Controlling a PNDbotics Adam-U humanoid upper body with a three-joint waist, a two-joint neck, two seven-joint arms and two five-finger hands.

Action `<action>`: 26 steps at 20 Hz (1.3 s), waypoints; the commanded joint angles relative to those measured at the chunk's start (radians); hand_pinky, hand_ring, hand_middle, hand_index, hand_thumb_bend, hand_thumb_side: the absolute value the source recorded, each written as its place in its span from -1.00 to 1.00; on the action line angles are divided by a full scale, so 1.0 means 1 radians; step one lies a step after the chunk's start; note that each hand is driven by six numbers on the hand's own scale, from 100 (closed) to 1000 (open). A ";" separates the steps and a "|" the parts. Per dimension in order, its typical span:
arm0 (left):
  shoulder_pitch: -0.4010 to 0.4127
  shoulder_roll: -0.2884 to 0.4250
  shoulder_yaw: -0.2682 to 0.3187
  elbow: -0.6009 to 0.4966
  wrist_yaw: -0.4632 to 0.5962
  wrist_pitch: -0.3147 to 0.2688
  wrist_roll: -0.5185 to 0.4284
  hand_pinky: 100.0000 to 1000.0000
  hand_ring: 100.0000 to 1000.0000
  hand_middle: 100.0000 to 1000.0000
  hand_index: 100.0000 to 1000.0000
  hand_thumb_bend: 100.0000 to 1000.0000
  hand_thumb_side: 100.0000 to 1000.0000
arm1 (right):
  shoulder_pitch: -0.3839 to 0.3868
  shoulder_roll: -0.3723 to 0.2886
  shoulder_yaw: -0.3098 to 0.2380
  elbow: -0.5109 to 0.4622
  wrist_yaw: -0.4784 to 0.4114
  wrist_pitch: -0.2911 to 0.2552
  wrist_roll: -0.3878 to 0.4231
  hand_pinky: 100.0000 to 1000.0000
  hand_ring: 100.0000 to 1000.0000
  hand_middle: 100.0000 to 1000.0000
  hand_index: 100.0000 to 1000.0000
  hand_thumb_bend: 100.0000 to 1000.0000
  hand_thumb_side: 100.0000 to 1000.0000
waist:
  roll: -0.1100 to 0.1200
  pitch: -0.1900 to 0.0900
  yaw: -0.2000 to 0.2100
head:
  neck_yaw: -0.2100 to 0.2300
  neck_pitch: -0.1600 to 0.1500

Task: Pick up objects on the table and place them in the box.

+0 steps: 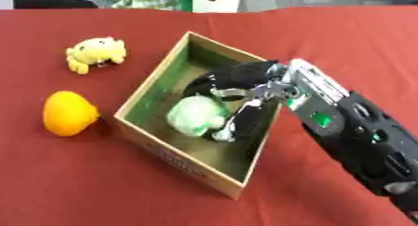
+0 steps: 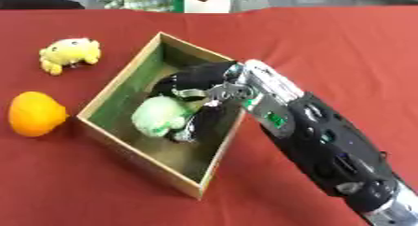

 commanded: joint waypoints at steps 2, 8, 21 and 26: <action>-0.004 0.028 0.005 -0.020 0.001 0.000 0.001 0.02 0.00 0.39 0.42 -1.00 0.01 | -0.027 -0.002 -0.043 -0.044 -0.016 0.004 0.020 0.91 1.00 0.95 1.00 0.71 0.31 | 0.002 -0.028 -0.001 | 0.000 -0.002; -0.003 0.031 0.005 -0.020 0.002 0.002 0.003 0.02 0.00 0.39 0.42 -1.00 0.01 | -0.041 -0.032 -0.113 -0.128 -0.099 0.050 0.005 0.91 1.00 0.92 1.00 0.69 0.40 | 0.000 -0.039 -0.007 | 0.008 -0.001; -0.041 0.078 -0.008 -0.020 -0.017 0.027 -0.004 0.03 0.03 0.40 0.43 -1.00 -0.10 | -0.010 -0.139 -0.331 -0.402 -0.435 0.271 -0.147 0.87 0.87 0.80 1.00 0.51 0.64 | 0.009 -0.052 -0.031 | 0.029 0.011; -0.097 0.161 -0.020 -0.020 -0.103 0.074 -0.021 0.04 0.07 0.41 0.46 -1.00 -0.21 | 0.057 -0.187 -0.417 -0.507 -0.562 0.386 -0.334 0.81 0.80 0.72 1.00 0.16 0.71 | 0.014 -0.056 -0.047 | 0.035 0.020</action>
